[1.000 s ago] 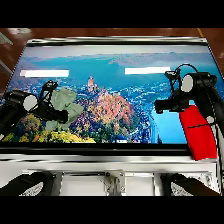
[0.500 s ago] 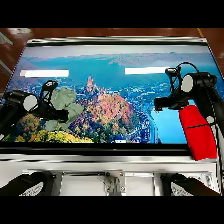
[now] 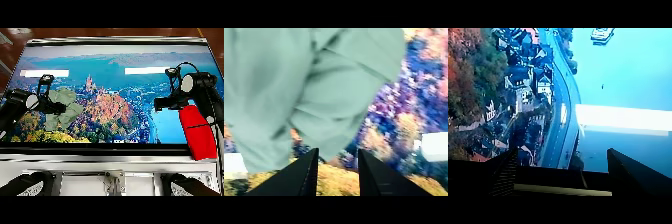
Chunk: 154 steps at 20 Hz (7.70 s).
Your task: Fold the shirts.
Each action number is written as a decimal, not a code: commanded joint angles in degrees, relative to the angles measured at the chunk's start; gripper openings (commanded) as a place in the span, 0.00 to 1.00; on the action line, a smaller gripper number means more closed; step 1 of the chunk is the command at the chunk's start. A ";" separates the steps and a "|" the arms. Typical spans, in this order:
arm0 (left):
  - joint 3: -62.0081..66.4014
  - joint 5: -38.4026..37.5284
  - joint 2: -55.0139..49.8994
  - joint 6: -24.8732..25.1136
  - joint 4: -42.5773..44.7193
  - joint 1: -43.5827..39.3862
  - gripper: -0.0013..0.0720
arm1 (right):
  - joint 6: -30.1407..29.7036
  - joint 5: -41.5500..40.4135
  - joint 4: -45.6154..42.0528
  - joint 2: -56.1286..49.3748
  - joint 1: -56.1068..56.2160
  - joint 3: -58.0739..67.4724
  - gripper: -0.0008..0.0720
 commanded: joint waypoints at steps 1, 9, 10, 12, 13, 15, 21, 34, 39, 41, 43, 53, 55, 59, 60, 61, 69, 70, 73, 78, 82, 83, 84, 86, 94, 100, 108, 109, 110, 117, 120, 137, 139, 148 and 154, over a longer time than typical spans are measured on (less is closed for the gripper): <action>0.04 1.79 -1.46 -0.02 5.75 4.90 0.44 | 0.07 -1.73 0.07 -0.02 0.04 0.04 0.94; 0.20 5.11 -15.41 6.32 -8.11 14.49 0.99 | 2.10 -3.26 0.85 -0.02 0.04 0.04 0.94; 0.20 6.05 -16.70 6.27 -8.68 14.47 0.99 | 2.10 -3.41 0.87 -0.02 0.04 0.04 0.94; 0.20 8.72 -18.86 6.29 -11.58 14.49 0.99 | 2.78 -4.02 0.96 -0.02 0.04 0.04 0.94; 0.20 9.84 -19.65 6.14 -13.18 14.49 0.99 | 3.50 -4.39 0.96 -0.02 0.04 0.04 0.94; 0.24 10.54 -20.09 6.10 -15.56 14.51 0.42 | 3.98 -4.87 0.98 -0.02 0.04 0.04 0.94; 8.55 5.42 -7.82 10.67 -20.94 10.60 0.07 | -0.55 -8.31 -3.85 0.00 0.04 0.37 0.94; 6.67 22.08 10.95 2.56 -37.83 -24.02 0.06 | -2.32 -7.04 -8.96 14.29 0.04 1.79 0.94; -4.52 23.15 -1.53 -1.42 -37.94 -24.90 0.07 | -1.22 -0.35 -4.04 15.63 0.04 -0.26 0.94; -6.10 22.64 -7.34 -5.73 -40.24 -24.63 0.18 | -1.25 -2.64 0.07 15.58 0.04 -4.22 0.94; -6.03 22.36 -10.03 -5.92 -44.65 -22.95 1.00 | -1.29 -5.97 2.29 15.58 0.04 -9.16 0.94; -5.35 -0.22 -1.77 6.58 -42.97 0.46 0.99 | -4.48 -8.13 2.75 15.56 -16.15 -12.92 0.94; -9.20 3.58 -2.95 6.56 -44.11 -0.33 0.99 | -9.11 -8.31 14.40 15.56 -25.22 -14.56 0.94; -13.25 9.20 -10.01 9.90 -54.23 -3.08 0.99 | -16.48 -4.92 31.39 13.55 -35.06 -21.64 0.94; -13.22 10.08 -12.00 11.54 -57.27 -3.76 0.99 | -16.63 -4.68 31.58 12.96 -35.04 -22.99 0.94; -13.22 10.88 -13.64 13.07 -59.84 -4.39 0.99 | -16.65 -4.68 31.82 12.46 -34.91 -24.22 0.94; -13.16 17.77 -19.89 16.63 -70.79 -5.31 0.62 | -16.76 -4.81 34.45 9.81 -34.88 -25.79 0.94; -13.14 17.99 -19.89 16.76 -71.28 -5.31 0.40 | -17.16 -3.72 34.62 8.85 -34.88 -25.79 0.94; -13.16 17.59 -19.85 16.90 -71.28 -5.31 0.18 | -17.40 -3.06 37.05 5.18 -34.88 -26.16 0.94; -13.14 14.60 -19.37 19.74 -71.28 -5.27 0.06 | -19.58 -9.01 39.56 0.37 -26.12 -30.45 0.94; -13.16 12.44 -16.59 21.64 -71.25 -5.27 0.06 | -15.89 -18.43 40.61 -2.67 -17.90 -30.53 0.94; -13.16 12.48 -15.50 21.66 -71.28 -5.25 0.06 | -14.80 -19.87 41.24 -3.76 -16.55 -30.53 0.94; -13.16 12.48 -14.36 21.77 -71.28 -5.25 0.06 | -14.88 -20.90 42.77 -5.14 -15.17 -30.53 0.94; -13.16 12.46 -12.44 21.77 -71.28 -5.25 0.06 | -16.20 -21.88 46.51 -7.45 -12.90 -30.53 0.94; -13.14 12.46 -10.16 22.21 -71.30 -5.25 0.06 | -11.80 -26.77 48.02 -10.38 -6.67 -30.53 0.70; -13.14 12.22 -8.98 22.27 -71.30 -2.05 0.06 | -11.13 -26.43 47.82 -9.57 -6.64 -29.22 0.09; 1.86 8.41 4.13 28.83 -71.43 4.17 0.06 | -22.51 -23.98 46.21 9.46 -8.28 -9.22 0.09; 6.64 8.39 6.27 29.29 -71.49 4.15 0.06 | -22.62 -24.17 46.49 12.35 -8.28 -5.44 0.08; 11.37 8.46 8.11 29.29 -71.47 4.15 0.06 | -22.62 -24.30 46.97 15.23 -8.24 -1.29 0.09; 38.73 10.78 14.32 26.93 -67.08 4.17 0.06 | -22.53 -26.49 47.19 26.93 -8.26 18.38 0.09; 39.32 3.98 14.69 21.92 -58.64 4.17 0.06 | -22.16 -21.57 45.66 28.94 -8.26 19.52 0.09; -4.61 3.74 14.16 12.81 -36.30 -0.37 0.06 | -8.59 -4.87 26.18 24.96 -8.24 -9.51 0.09; -4.68 13.05 11.41 11.54 -37.13 -0.37 0.06 | -8.57 -13.73 26.18 19.74 -8.24 -10.67 0.09; -4.68 36.57 -7.04 11.58 -48.52 -0.76 0.06 | -7.91 -32.68 30.56 -3.15 -8.24 -10.67 0.09; -4.28 22.45 -13.14 11.65 -49.51 2.16 0.99 | -7.96 -28.96 34.45 -5.38 -8.24 -10.60 0.09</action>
